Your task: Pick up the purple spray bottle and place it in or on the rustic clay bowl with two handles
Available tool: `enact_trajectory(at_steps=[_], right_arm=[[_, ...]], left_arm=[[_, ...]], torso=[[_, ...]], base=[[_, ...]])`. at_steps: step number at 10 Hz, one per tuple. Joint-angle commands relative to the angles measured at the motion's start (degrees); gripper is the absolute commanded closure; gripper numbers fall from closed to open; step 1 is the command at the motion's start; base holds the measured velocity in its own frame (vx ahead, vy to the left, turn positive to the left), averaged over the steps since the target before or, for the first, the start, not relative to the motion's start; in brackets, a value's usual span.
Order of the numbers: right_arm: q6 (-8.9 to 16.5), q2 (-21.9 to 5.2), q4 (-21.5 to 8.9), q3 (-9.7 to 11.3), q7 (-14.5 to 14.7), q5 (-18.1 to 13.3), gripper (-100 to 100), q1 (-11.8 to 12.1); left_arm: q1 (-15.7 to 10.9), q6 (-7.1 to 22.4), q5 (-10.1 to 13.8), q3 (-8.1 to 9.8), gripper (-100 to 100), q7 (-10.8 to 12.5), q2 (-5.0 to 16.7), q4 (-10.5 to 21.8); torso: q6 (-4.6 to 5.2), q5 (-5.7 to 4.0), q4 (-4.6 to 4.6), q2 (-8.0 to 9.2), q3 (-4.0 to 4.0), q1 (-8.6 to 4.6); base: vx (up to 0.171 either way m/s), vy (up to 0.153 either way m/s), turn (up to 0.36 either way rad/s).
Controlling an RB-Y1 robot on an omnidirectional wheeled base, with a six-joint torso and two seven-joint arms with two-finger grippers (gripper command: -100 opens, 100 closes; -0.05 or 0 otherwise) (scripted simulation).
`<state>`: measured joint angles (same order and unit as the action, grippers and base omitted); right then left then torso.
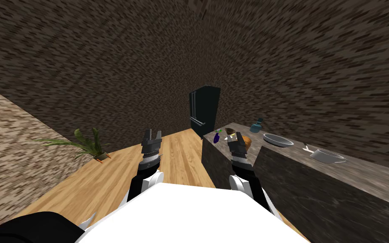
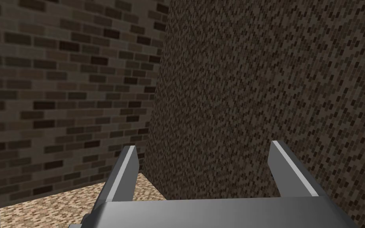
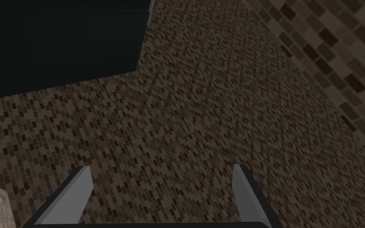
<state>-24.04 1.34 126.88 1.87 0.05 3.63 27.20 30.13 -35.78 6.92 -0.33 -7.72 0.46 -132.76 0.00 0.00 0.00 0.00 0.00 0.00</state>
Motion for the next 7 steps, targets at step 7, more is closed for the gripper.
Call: enact_trajectory(at_steps=[7], right_arm=[[4.73, -8.70, -1.88, -3.62, 2.76, -4.11, -100, 0.82]], left_arm=[[0.01, 0.00, 0.00, -0.01, 0, 0.00, -0.01, 0.00]], torso=[[0.01, 0.12, -0.09, -0.39, -0.23, 0.53]], base=[[0.078, 0.098, -0.106]])
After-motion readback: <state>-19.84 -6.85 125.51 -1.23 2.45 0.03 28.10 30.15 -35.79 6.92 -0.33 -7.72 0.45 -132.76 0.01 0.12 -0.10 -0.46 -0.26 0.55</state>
